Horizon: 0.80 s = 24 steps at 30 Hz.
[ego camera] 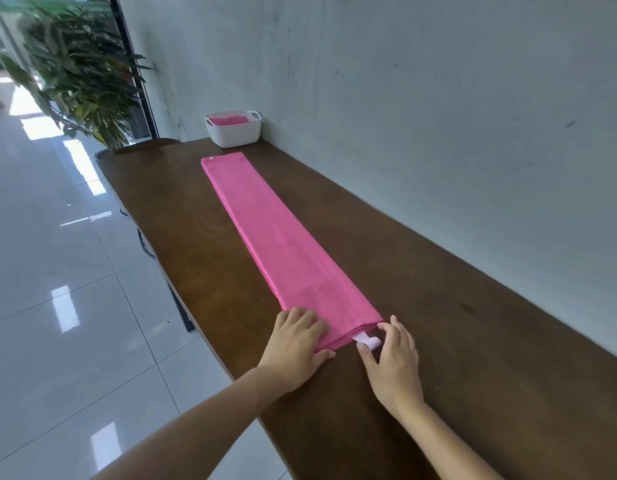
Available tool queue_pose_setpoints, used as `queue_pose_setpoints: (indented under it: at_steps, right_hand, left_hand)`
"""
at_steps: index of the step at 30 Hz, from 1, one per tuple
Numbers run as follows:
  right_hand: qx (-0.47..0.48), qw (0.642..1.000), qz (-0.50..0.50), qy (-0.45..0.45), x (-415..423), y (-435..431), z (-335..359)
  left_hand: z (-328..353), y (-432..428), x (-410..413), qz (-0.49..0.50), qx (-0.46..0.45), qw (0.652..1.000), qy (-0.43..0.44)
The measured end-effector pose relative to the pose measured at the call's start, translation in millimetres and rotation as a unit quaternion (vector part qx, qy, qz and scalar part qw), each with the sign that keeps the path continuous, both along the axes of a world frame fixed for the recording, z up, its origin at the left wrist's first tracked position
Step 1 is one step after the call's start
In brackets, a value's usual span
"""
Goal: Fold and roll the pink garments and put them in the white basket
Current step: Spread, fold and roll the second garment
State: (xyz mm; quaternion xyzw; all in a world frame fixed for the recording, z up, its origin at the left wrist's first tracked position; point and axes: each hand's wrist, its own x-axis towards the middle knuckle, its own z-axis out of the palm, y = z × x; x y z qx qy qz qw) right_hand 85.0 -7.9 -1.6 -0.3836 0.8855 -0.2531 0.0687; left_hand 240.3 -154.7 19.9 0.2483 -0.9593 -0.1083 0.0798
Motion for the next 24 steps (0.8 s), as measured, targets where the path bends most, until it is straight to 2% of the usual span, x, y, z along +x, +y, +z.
queue_pose_setpoints:
  at_steps: [10,17,20,24]
  right_hand:
    - [-0.076,0.995,0.027,-0.056,7,5,4]
    - [-0.008,0.995,0.086,0.048,30,8,2]
    - [0.02,0.991,0.075,0.105,43,11,-4]
    - [-0.009,0.994,0.057,0.094,47,18,-4]
  left_hand:
    - [-9,4,7,-0.029,-0.012,0.997,0.066]
    - [-19,8,38,-0.007,-0.032,0.996,0.088]
    - [-23,9,51,0.001,-0.03,0.996,0.088]
    - [-21,12,62,0.007,-0.019,0.996,0.087]
